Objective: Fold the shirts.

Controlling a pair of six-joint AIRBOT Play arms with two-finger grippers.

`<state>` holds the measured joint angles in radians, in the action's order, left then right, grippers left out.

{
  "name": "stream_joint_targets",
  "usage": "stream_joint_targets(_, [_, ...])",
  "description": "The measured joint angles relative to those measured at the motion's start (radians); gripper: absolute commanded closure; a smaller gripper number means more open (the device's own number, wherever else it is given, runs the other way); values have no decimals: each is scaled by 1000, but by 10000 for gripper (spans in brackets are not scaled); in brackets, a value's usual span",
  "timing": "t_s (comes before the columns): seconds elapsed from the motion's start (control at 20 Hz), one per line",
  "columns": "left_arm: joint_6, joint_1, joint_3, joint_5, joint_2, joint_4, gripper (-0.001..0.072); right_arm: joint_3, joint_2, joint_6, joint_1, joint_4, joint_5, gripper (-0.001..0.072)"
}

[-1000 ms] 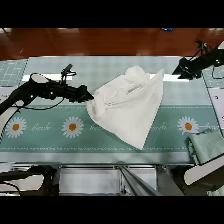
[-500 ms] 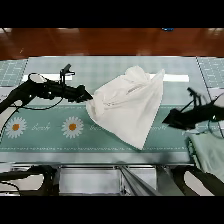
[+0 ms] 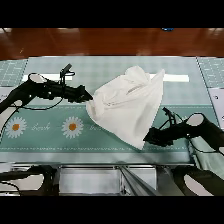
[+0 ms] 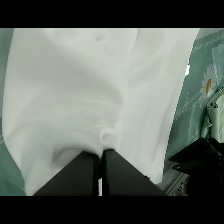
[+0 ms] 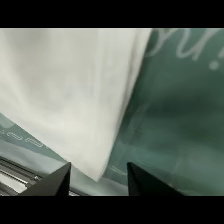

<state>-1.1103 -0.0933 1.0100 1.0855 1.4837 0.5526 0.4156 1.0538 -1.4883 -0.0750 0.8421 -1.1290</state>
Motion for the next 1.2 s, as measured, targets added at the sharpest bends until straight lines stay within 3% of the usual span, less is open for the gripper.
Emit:
stream_joint_targets(0.1, [0, 0, 0, 0, 0, 0, 685, 8, 53, 22, -19, -49, 37, 299])
stream_joint_targets(0.2, [-3, 0, 0, -3, 0, 0, 685, 30, 108, 52, -30, -103, 55, 348])
stream_joint_targets(0.25, [-2, 0, 0, -6, 0, 0, 685, 46, 135, 69, -33, -129, 74, 425])
stream_joint_targets(0.35, [-2, 4, 2, -9, 0, 0, 685, 89, 186, 106, -36, -171, 103, 667])
stream_joint_targets(0.4, [-2, 12, 10, -9, 0, 0, 685, 115, 204, 128, -37, -203, 107, 693])
stream_joint_targets(0.6, [-2, 82, 87, 35, -12, -57, 686, 270, 237, 214, -40, -281, 83, 694])
stream_joint_targets(0.75, [-2, 141, 178, 75, -62, -140, 686, 474, 220, 214, -40, -260, 30, 694])
stream_joint_targets(1.0, [-1, 235, 422, 96, -232, -228, 686, 998, 132, 82, -40, -33, -47, 694])
stream_joint_targets(1.2, [-13, 330, 606, 36, -400, -249, 686, 1424, 56, 0, -40, 146, -122, 694])
